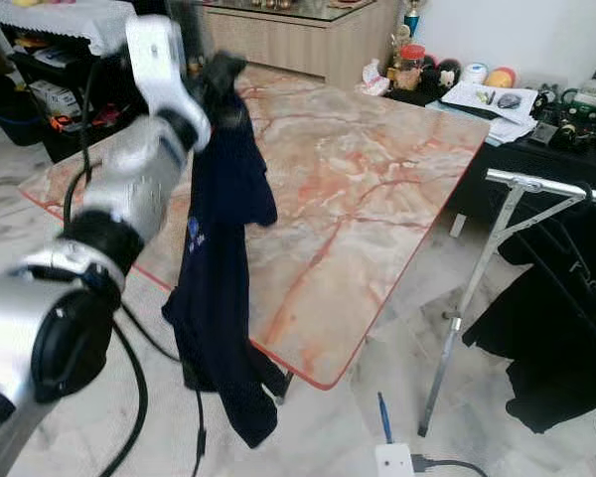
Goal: Hang hanger
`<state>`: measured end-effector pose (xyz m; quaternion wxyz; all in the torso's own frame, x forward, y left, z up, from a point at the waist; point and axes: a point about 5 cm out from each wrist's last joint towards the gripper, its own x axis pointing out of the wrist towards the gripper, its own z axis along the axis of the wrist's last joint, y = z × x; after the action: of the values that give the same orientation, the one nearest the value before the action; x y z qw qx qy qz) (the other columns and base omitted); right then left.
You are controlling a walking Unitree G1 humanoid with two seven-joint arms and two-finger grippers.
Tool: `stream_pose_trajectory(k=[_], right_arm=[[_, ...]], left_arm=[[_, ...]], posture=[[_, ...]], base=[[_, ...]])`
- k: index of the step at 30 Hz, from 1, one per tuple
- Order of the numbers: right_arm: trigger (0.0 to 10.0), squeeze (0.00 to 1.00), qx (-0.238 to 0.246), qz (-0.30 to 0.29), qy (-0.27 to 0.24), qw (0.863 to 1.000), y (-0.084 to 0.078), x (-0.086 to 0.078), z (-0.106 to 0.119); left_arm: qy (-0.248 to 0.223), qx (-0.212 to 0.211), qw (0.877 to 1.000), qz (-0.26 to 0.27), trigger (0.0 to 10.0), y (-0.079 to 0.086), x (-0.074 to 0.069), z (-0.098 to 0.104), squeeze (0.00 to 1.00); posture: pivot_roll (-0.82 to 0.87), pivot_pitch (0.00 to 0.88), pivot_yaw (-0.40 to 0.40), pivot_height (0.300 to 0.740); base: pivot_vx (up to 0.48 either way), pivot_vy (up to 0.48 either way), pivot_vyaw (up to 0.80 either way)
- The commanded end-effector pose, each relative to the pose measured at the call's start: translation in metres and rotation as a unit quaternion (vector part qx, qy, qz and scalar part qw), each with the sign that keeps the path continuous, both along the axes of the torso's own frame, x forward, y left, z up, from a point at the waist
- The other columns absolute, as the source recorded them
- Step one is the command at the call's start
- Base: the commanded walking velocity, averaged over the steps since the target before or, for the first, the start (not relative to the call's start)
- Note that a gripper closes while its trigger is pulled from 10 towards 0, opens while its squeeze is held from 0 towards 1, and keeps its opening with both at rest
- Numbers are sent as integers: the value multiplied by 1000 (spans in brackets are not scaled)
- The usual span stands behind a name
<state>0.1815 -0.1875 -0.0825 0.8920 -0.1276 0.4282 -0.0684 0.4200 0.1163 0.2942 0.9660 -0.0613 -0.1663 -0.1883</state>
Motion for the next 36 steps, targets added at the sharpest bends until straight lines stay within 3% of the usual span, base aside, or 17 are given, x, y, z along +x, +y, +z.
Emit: stream_pose_trajectory(k=[1,3,6,9,18,19,21,36], right_arm=[[10000,0,3,-1,6,1000,1,-4,-2],[10000,0,3,2,7,1000,2,-5,-2],[10000,0,4,2,7,1000,1,-5,-2],[10000,0,4,6,8,1000,2,-5,-3],[10000,0,4,7,8,1000,2,-5,-3],[10000,0,4,8,9,1000,3,-5,-3],[10000,0,4,8,10,1000,3,-6,-3],[10000,0,5,9,14,1000,2,-8,-4]], left_arm=[[0,21,1000,15,10000,15,-2,-13,0],[5,20,999,26,10000,28,-4,-25,0],[-12,25,999,27,10000,34,-10,-29,0],[-31,47,998,-8,10000,28,-24,-39,0],[-31,50,998,-15,10000,27,-26,-41,0],[-18,51,998,-35,0,17,-33,-54,0],[5,45,997,-63,0,4,-43,-71,0],[36,23,997,-68,0,2,-65,-79,0]], posture=[[94,64,53,740],[97,67,53,740],[103,72,52,740],[108,78,47,740],[109,79,46,740],[102,87,48,740],[106,89,50,740],[108,88,46,740]], base=[[0,0,0],[0,0,0],[0,0,0],[0,0,0],[0,0,0],[0,0,0],[0,0,0],[0,0,0]])
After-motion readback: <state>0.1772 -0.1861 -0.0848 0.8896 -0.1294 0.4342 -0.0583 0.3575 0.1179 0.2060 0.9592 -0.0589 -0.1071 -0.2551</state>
